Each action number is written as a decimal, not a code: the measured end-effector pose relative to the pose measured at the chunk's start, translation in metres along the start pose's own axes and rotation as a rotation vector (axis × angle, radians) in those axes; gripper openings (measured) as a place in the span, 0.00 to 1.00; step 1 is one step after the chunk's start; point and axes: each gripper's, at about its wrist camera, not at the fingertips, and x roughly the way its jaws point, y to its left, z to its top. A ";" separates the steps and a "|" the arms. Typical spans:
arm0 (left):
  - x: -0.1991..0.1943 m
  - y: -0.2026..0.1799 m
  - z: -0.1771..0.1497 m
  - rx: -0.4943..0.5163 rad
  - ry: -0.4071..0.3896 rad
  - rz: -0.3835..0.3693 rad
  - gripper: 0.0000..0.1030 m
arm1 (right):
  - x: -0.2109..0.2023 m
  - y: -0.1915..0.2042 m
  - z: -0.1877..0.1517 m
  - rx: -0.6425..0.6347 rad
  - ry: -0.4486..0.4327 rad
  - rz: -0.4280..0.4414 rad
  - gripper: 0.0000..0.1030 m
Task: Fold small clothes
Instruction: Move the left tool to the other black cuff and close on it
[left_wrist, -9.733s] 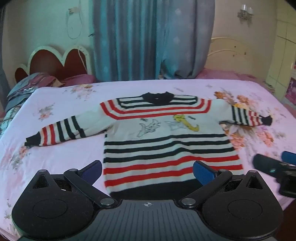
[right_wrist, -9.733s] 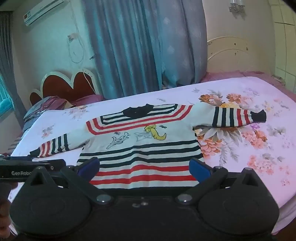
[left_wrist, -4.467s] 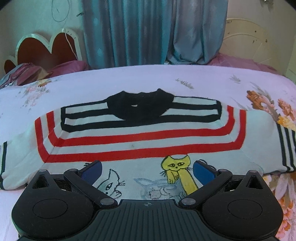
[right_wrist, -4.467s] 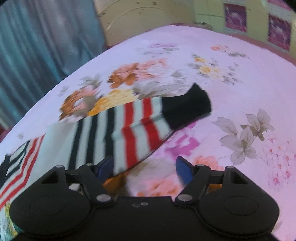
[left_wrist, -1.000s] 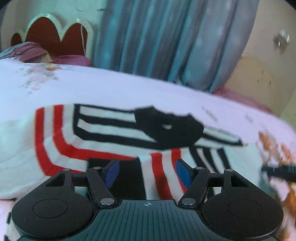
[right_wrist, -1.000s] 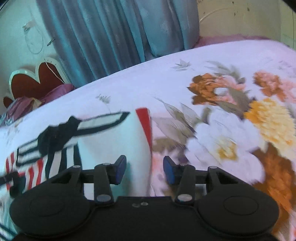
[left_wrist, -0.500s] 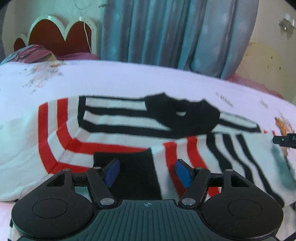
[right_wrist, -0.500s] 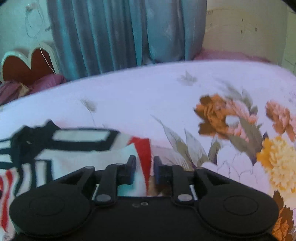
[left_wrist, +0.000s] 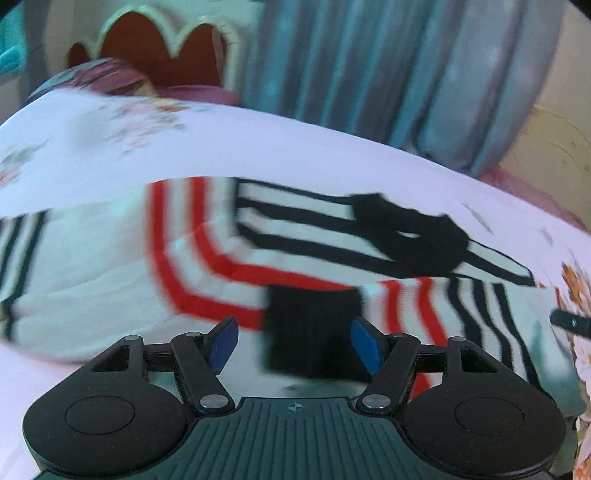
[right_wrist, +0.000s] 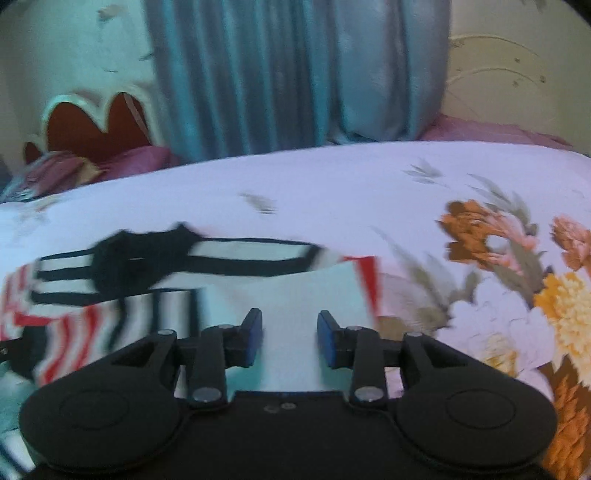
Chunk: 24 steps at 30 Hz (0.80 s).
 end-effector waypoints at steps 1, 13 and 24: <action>-0.005 0.011 -0.001 -0.025 0.000 0.011 0.69 | -0.004 0.009 -0.003 -0.006 0.002 0.024 0.32; -0.053 0.164 -0.013 -0.255 -0.038 0.177 0.86 | -0.025 0.118 -0.031 -0.031 0.046 0.189 0.41; -0.053 0.301 -0.027 -0.528 -0.081 0.282 0.86 | -0.021 0.204 -0.041 -0.091 0.067 0.266 0.46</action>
